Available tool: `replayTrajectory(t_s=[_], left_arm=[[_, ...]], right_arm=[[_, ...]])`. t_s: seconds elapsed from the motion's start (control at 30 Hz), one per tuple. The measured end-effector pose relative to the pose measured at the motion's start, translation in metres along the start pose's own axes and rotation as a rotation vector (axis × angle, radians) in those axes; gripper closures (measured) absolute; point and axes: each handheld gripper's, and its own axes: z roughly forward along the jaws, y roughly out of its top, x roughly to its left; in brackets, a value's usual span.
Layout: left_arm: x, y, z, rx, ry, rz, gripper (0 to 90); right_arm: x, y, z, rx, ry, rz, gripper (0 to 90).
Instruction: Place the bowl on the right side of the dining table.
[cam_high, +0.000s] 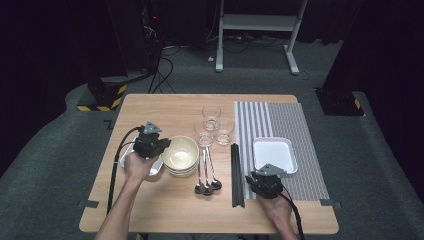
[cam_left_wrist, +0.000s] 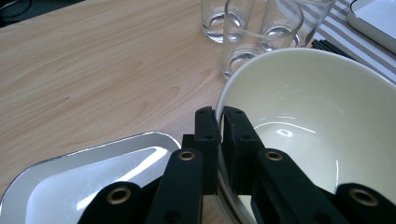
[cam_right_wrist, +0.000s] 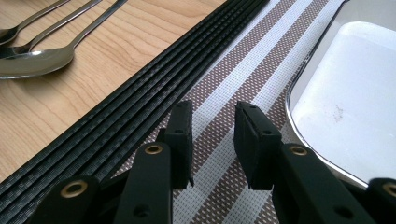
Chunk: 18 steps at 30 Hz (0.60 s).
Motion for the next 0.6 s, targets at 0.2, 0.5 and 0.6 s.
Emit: replayTrajectory(t_s=[0.2, 0.5, 0.6], left_arm=[[-0.0024, -0.0005, -0.0032, -0.021, 0.014, 0.015, 85.1], [-0.0078, 0.0024, -0.0064, -0.027, 0.045, 0.047, 85.2], [-0.0085, 0.0029, -0.0065, -0.022, 0.051, 0.053, 85.1]], right_arm=[[0.0002, 0.0, -0.0001, 0.0, -0.001, 0.0, 67.5], [0.0002, 0.0, 0.0, 0.0, -0.001, 0.0, 67.5], [0.0002, 0.0, -0.0001, 0.0, -0.001, 0.0, 67.5]])
